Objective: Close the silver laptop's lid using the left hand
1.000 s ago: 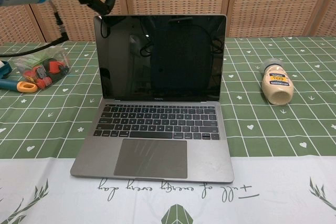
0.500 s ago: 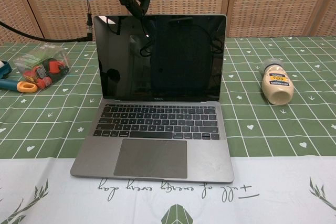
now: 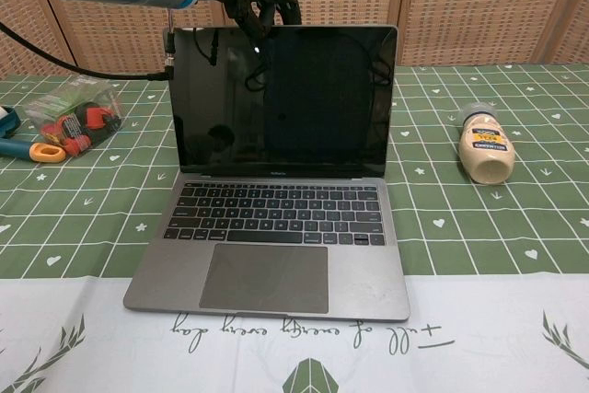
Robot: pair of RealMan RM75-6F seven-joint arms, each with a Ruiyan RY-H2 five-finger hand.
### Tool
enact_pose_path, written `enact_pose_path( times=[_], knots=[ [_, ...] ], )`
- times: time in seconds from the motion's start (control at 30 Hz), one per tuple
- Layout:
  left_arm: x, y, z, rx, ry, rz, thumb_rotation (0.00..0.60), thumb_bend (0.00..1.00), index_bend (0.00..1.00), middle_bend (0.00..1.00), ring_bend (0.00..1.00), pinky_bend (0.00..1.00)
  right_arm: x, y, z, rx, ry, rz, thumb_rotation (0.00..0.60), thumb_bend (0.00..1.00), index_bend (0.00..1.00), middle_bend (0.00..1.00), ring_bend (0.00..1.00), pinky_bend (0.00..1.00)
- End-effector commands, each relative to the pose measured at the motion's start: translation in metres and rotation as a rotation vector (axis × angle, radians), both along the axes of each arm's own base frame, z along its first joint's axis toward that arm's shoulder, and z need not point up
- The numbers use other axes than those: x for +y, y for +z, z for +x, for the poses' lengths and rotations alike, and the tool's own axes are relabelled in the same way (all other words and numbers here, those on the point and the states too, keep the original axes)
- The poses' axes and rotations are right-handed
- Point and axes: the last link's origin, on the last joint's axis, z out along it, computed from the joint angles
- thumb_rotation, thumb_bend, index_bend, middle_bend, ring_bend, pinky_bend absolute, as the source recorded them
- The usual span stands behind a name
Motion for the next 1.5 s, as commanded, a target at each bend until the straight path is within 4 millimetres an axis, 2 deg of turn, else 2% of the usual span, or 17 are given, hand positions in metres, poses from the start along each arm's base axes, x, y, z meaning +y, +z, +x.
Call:
enact_pose_path(
  times=[0.03,0.47,0.73,1.17,1.5],
  knots=[
    [-0.001,0.0,0.0,-0.009,0.006,-0.006,0.6,1.0,0.35,0.24,0.23,0.28,0.0,0.0,0.0,-0.001,0.002,-0.002,0.6,0.02,0.0,0.0,0.0,0.0],
    [-0.013,0.013,0.006,-0.055,-0.031,-0.029,0.6,1.0,0.42,0.31,0.3,0.32,0.002,0.0,0.002,-0.004,0.01,0.001,0.6,0.02,0.0,0.0,0.0,0.0],
    [-0.037,0.019,0.005,-0.053,-0.065,-0.099,0.6,1.0,0.43,0.32,0.3,0.32,0.002,0.0,0.003,-0.006,0.013,0.004,0.6,0.02,0.0,0.0,0.0,0.0],
    [-0.076,0.01,-0.016,-0.051,-0.087,-0.204,0.6,1.0,0.43,0.32,0.3,0.32,0.004,-0.001,0.005,-0.003,0.02,0.006,0.6,0.02,0.0,0.0,0.0,0.0],
    [-0.105,0.015,-0.027,-0.082,-0.115,-0.276,0.6,1.0,0.43,0.32,0.3,0.33,0.003,-0.004,0.005,0.0,0.021,0.017,0.6,0.02,0.0,0.0,0.0,0.0]
  ],
)
